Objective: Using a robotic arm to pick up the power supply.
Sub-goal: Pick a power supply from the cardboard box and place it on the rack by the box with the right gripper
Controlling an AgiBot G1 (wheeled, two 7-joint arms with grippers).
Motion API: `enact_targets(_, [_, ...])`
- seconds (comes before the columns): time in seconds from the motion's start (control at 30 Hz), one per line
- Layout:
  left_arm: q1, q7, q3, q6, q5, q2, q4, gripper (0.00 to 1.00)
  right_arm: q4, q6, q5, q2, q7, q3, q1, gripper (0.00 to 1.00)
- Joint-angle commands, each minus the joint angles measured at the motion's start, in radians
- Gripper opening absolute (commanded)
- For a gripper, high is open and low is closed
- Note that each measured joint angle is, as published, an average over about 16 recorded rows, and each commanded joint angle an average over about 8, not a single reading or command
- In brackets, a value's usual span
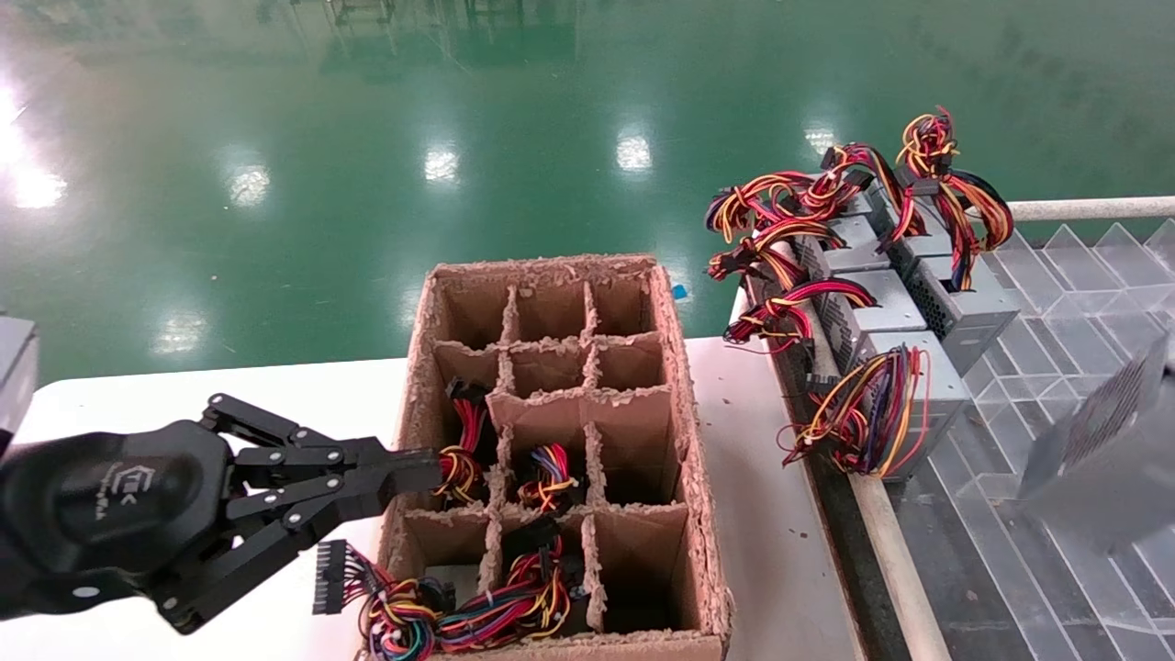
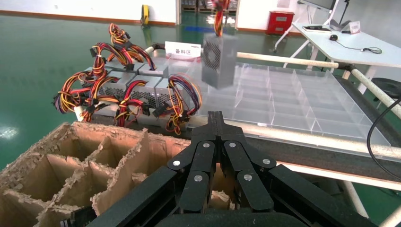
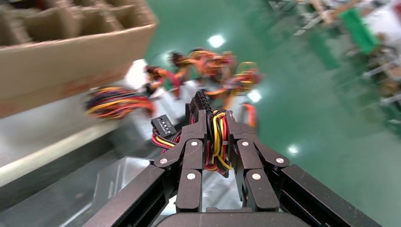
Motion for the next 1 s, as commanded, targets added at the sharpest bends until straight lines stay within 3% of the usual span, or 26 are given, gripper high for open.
enact_targets(0.03, [0.000, 0.000, 0.000, 0.000, 0.000, 0.000, 0.000, 0.00, 0.004, -0.008, 0.016, 0.007, -0.006, -0.028, -0.014, 0.00])
enact_targets(0.27, [0.000, 0.000, 0.000, 0.000, 0.000, 0.000, 0.000, 0.00, 0.013, 0.037, 0.086, -0.035, -0.070, -0.096, -0.067, 0.00])
enact_targets(0.63, [0.000, 0.000, 0.000, 0.000, 0.000, 0.000, 0.000, 0.00, 0.013, 0.186, 0.140, -0.093, -0.140, -0.151, -0.150, 0.00])
enact_targets(0.87, [0.000, 0.000, 0.000, 0.000, 0.000, 0.000, 0.000, 0.00, 0.013, 0.241, 0.157, -0.114, -0.168, -0.183, -0.206, 0.00])
enact_targets(0.9, [0.000, 0.000, 0.000, 0.000, 0.000, 0.000, 0.000, 0.00, 0.012, 0.246, 0.158, -0.117, -0.170, -0.187, -0.212, 0.05])
enact_targets(1.0, [0.000, 0.000, 0.000, 0.000, 0.000, 0.000, 0.000, 0.00, 0.011, 0.262, 0.160, -0.123, -0.174, -0.198, -0.230, 0.40])
